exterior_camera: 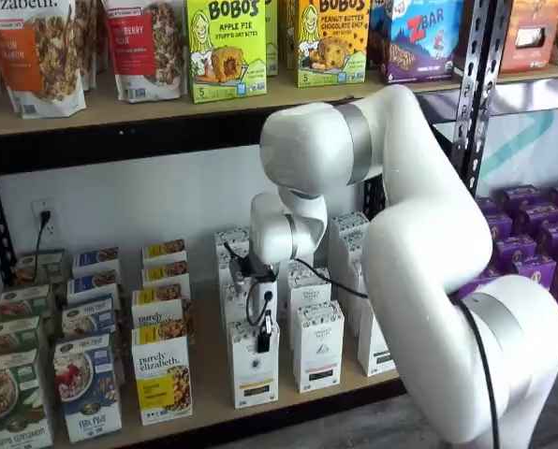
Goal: Pick up the white box with a yellow strip in the middle, on the bottom shelf, the fourth box from the left
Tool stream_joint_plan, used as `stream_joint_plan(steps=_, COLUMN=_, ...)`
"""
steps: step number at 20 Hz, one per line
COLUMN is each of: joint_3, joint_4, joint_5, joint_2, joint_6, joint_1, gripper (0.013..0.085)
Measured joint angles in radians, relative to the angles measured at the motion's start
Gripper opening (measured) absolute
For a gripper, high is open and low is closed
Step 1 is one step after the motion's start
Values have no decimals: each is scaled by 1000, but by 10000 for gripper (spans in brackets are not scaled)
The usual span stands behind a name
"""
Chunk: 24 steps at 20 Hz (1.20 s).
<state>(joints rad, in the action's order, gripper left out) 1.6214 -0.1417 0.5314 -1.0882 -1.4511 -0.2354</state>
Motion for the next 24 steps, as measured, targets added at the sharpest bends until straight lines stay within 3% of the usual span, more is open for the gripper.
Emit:
stream_joint_plan(steps=9, joint_3=-135, joint_4=-5, joint_5=-28, joint_2=86, joint_6=6, joint_1=-14, gripper=490)
stream_joint_plan(steps=24, joint_3=-485, joint_4=-63, joint_5=-169, joint_2=298, joint_6=-32, joint_1=-40, gripper=490)
